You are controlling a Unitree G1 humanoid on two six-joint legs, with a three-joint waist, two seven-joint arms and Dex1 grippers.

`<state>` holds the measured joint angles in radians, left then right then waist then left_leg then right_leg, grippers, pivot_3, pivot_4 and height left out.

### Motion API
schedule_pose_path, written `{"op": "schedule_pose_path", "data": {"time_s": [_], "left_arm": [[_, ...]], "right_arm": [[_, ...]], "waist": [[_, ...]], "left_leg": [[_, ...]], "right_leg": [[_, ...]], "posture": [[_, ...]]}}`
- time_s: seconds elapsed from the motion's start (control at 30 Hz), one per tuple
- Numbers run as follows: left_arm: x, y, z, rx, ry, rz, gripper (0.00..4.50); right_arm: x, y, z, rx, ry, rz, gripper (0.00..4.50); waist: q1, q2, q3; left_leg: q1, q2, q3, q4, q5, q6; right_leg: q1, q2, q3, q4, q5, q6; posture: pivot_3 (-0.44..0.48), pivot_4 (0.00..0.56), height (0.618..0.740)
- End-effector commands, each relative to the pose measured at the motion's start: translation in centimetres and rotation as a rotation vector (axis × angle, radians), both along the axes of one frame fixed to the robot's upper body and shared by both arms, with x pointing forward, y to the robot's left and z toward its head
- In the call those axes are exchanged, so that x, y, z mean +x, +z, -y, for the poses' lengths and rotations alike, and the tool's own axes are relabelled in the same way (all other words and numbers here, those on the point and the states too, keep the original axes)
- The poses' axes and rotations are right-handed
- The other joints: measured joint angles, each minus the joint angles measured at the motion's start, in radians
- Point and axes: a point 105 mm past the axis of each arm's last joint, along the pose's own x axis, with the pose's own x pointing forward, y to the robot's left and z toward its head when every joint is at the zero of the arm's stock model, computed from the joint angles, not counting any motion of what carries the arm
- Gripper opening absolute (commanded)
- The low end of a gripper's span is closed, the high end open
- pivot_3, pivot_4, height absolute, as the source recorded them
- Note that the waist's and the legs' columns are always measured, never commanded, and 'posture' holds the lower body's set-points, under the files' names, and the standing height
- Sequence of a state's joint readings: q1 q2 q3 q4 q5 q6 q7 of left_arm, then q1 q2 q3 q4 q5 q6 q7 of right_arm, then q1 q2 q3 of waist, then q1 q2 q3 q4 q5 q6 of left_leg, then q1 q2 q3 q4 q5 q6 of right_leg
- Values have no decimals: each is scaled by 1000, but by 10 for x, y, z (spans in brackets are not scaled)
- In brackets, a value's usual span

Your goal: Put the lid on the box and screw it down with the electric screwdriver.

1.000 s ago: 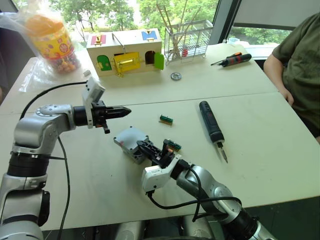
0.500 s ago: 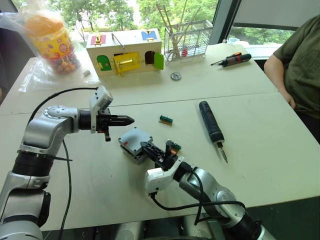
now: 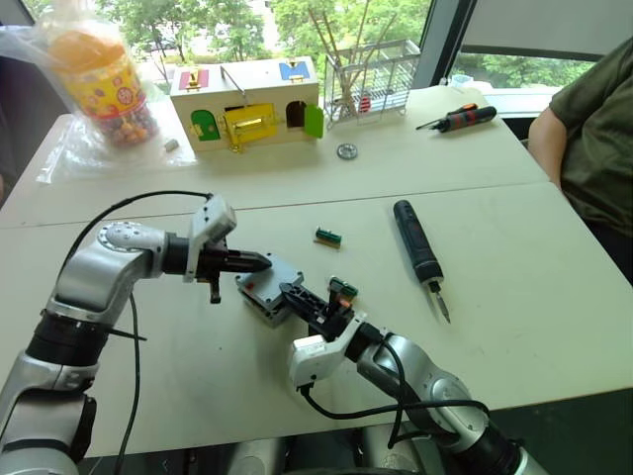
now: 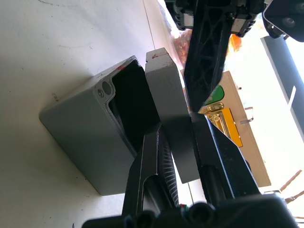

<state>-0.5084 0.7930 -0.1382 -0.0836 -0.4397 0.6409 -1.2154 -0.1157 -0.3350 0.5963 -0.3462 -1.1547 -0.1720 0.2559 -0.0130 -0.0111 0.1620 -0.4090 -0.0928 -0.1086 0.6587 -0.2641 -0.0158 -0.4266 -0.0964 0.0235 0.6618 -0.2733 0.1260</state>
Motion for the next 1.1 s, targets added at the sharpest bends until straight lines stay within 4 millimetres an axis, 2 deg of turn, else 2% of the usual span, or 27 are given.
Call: {"op": "schedule_pose_path", "data": {"time_s": [0.03,0.1,0.13,0.3,0.33,0.43,0.67,0.87,0.9,1.0,1.07,1.1], "left_arm": [[-5,-16,1,56,-25,-14,0],[-7,-24,0,69,-31,-23,0],[-8,-29,-1,73,-36,-31,0],[-10,-47,-3,94,-42,-51,0],[-10,-50,-3,101,-44,-51,0],[-10,-57,-4,120,-49,-48,0],[-13,-71,-4,152,-68,-41,0],[-11,-72,-2,147,-70,-32,0],[-9,-65,-1,112,-54,-31,0],[3,-18,-4,-46,26,-33,0],[10,16,-12,-138,85,-29,0],[12,24,-14,-163,101,-32,0]], "right_arm": [[-8,4,-3,30,46,-5,602],[-9,5,-2,54,52,-29,1540],[-9,5,-1,59,54,-30,2174],[-13,7,3,35,76,-10,4212],[-13,7,5,33,75,-8,4493],[-14,11,10,31,77,2,4493],[-26,24,19,63,108,26,4493],[-31,34,28,163,121,-21,4493],[-27,38,34,254,78,-101,4493],[-13,45,51,533,-32,-410,4493],[-7,48,56,650,-63,-557,4493],[-6,49,57,677,-67,-602,4493]], "waist": [[0,0,0],[0,0,0],[0,0,-1],[2,1,-6],[2,1,-6],[2,2,-9],[5,1,-12],[6,3,-17],[6,3,-17],[5,2,-16],[1,1,-14],[1,1,-13]], "left_leg": [[1,0,0,0,0,0],[1,0,0,0,0,0],[1,0,0,0,0,0],[6,0,0,-1,0,0],[9,0,0,-3,0,0],[24,0,0,-11,-4,7],[25,0,0,-10,-4,8],[37,0,-1,-13,-6,10],[37,0,-1,-13,-6,10],[37,0,-2,-13,-6,10],[34,1,-3,-12,-6,10],[33,1,-3,-12,-6,10]], "right_leg": [[1,0,0,0,0,0],[1,0,0,0,0,0],[1,0,0,0,0,0],[7,0,0,-1,0,0],[9,0,0,-3,0,0],[25,0,-1,-13,-1,0],[29,0,-1,-15,-1,0],[37,-1,-2,-15,-6,-1],[37,-1,-2,-16,-6,-1],[38,-1,-1,-16,-6,-1],[37,0,-1,-14,-6,-1],[36,0,-1,-13,-6,-1]], "posture": [[0,150,740],[0,150,740],[0,150,740],[0,150,740],[0,150,740],[0,150,740],[0,150,740],[0,150,740],[0,150,740],[0,150,740],[0,150,740],[0,150,740]]}}
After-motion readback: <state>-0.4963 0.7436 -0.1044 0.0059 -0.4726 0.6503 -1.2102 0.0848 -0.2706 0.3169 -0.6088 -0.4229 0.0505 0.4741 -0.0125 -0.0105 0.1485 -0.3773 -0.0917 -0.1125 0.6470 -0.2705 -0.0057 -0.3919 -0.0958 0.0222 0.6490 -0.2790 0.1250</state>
